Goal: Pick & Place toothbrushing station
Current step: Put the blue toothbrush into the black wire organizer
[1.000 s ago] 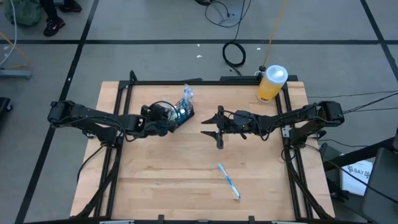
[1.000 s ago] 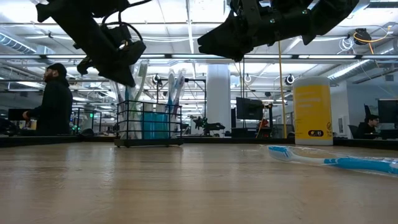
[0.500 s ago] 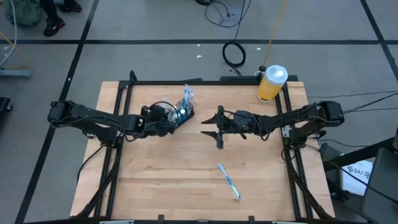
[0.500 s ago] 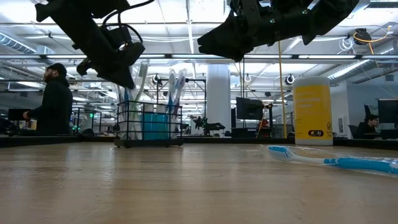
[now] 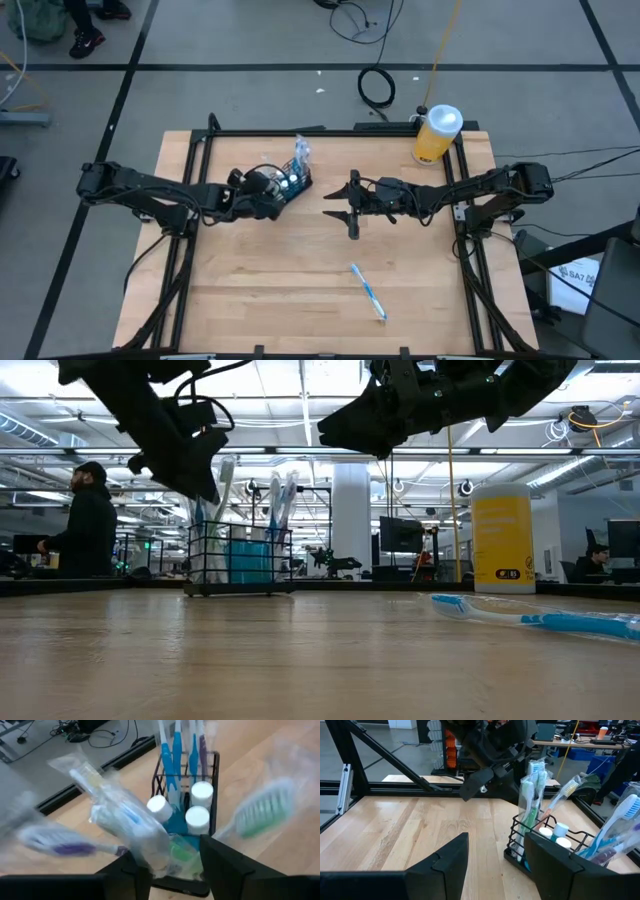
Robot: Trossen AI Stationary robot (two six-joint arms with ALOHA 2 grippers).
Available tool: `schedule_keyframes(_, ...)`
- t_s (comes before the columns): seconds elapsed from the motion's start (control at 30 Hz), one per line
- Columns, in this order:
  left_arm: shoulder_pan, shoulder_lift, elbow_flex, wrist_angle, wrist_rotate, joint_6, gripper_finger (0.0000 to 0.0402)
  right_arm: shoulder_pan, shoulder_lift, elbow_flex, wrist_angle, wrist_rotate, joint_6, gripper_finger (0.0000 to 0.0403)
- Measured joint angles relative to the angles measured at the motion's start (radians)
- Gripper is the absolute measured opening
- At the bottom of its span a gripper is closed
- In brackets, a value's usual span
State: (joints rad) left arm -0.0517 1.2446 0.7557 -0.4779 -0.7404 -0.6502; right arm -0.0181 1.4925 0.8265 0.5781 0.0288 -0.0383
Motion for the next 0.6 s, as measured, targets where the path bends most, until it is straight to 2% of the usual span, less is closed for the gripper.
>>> schedule_keyframes(0.13, -0.007, -0.017, 0.072, -0.039, -0.007, 0.02, 0.0163, 0.0, 0.0, 0.0, 0.0, 0.0, 0.0, 0.0187)
schedule_keyframes(0.37, -0.008, -0.016, 0.192, -0.171, -0.022, 0.043, 0.0138, 0.0, 0.0, 0.0, -0.003, -0.004, 0.0, 0.0187)
schedule_keyframes(0.6, -0.008, -0.016, 0.204, -0.224, 0.015, 0.04, 0.0111, 0.0, 0.0, 0.0, -0.007, -0.004, 0.0, 0.0187)
